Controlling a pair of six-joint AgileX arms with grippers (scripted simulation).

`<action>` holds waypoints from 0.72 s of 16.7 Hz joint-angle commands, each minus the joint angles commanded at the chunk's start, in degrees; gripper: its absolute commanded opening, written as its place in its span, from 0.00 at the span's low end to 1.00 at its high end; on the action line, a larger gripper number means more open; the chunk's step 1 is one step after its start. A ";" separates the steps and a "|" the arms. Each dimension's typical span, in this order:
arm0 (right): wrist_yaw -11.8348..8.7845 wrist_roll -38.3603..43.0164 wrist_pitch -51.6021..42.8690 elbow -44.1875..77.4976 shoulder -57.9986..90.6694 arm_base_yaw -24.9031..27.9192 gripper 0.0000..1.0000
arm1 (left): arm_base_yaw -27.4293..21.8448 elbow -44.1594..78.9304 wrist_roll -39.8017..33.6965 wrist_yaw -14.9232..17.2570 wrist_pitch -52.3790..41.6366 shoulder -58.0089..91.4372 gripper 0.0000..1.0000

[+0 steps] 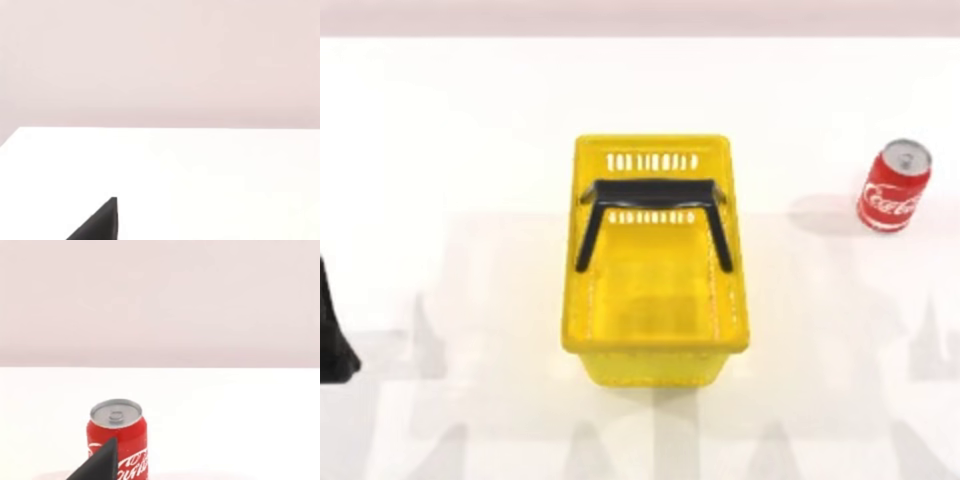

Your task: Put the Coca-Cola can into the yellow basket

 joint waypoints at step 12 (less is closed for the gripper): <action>0.07 -9.30 -23.05 30.18 32.53 2.37 1.00 | 0.00 0.00 0.00 0.00 0.00 0.00 1.00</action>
